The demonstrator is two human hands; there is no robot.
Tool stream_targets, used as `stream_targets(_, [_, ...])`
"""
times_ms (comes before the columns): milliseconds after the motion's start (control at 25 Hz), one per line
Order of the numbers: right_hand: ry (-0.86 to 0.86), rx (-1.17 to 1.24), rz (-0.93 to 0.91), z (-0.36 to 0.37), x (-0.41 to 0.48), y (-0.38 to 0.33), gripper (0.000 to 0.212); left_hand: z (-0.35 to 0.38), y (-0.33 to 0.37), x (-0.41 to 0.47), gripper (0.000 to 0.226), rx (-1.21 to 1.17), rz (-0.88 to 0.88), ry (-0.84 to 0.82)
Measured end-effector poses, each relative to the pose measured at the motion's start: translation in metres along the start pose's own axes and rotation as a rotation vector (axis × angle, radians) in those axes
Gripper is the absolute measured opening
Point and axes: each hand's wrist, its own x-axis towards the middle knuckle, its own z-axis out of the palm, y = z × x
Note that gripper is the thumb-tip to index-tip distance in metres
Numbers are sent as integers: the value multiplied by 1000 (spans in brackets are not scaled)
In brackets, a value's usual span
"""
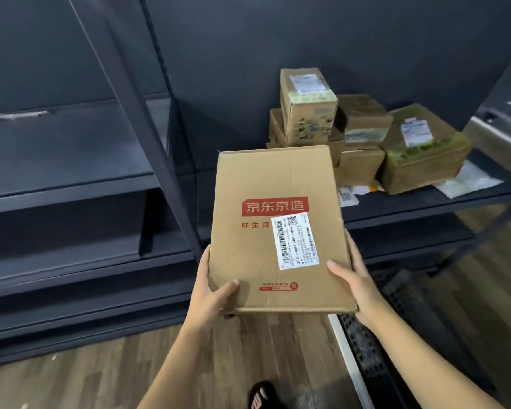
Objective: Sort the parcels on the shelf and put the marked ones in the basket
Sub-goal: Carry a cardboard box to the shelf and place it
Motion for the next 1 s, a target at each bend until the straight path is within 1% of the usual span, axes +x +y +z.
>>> stream_targets(160, [-88,1,-6,7,37,-18,71,-1,14,21,90,-14,32,69])
stream_targets(280, [-141,-14,-8,10,59,-32,72,4,24,25,100,-2,32,148])
stream_targets(400, [-198,-13,22,8,77,-43,70,8,30,27,101,1,42,198])
stream_targets(560, [-276,-17,65,1,82,-40,69,13,27,15,98,-3,43,252])
stream_targets(680, [-303,-26,99,3,81,-33,68,15,23,6,97,-49,31,291])
stream_targets(840, [-319,-29,93,12,82,-37,66,16,23,-1,99,-74,35,322])
stream_targets(1000, [-340,-30,69,24,80,-42,68,3,32,-2,97,-46,50,349])
